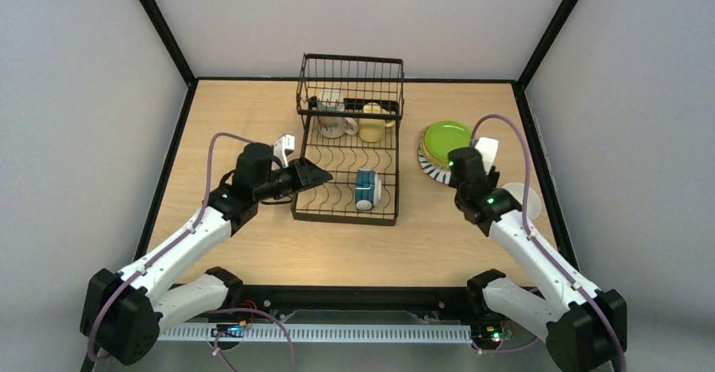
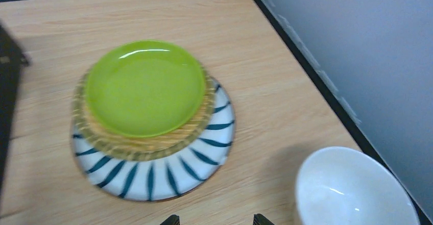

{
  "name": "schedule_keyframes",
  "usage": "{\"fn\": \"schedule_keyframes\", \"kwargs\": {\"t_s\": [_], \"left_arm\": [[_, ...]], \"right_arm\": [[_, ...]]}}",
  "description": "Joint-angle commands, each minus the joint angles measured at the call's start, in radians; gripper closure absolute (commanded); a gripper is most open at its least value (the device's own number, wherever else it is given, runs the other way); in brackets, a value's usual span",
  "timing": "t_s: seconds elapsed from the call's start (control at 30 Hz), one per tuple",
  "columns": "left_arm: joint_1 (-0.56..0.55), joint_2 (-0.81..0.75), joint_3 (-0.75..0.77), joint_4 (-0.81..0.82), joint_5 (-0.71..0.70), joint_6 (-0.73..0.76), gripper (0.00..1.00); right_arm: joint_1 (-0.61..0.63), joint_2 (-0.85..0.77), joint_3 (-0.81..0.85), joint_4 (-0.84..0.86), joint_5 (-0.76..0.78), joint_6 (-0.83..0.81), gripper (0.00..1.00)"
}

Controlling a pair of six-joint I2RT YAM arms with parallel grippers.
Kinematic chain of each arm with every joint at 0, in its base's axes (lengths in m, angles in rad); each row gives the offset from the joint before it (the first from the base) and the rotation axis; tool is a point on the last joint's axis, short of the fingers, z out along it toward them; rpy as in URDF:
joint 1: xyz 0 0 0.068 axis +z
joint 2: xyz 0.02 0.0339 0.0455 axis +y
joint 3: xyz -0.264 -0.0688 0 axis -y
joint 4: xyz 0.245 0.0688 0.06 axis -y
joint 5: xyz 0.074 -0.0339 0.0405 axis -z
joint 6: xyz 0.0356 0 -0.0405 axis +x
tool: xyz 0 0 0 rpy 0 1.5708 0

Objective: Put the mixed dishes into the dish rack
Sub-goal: Grab the bowl at the center of the board.

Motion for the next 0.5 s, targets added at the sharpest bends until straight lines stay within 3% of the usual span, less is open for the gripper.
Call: {"fn": "schedule_keyframes", "kwargs": {"t_s": [0.0, 0.47], "left_arm": [[0.012, -0.026, -0.023, -0.04, -0.003, -0.005, 0.01], [0.015, -0.037, -0.031, -0.052, 0.037, 0.014, 0.01]], "right_arm": [[-0.138, 0.033, 0.052, -0.052, -0.098, -0.017, 0.18], [-0.324, 0.158, 0.1, -0.09, -0.169, -0.007, 0.13]]}}
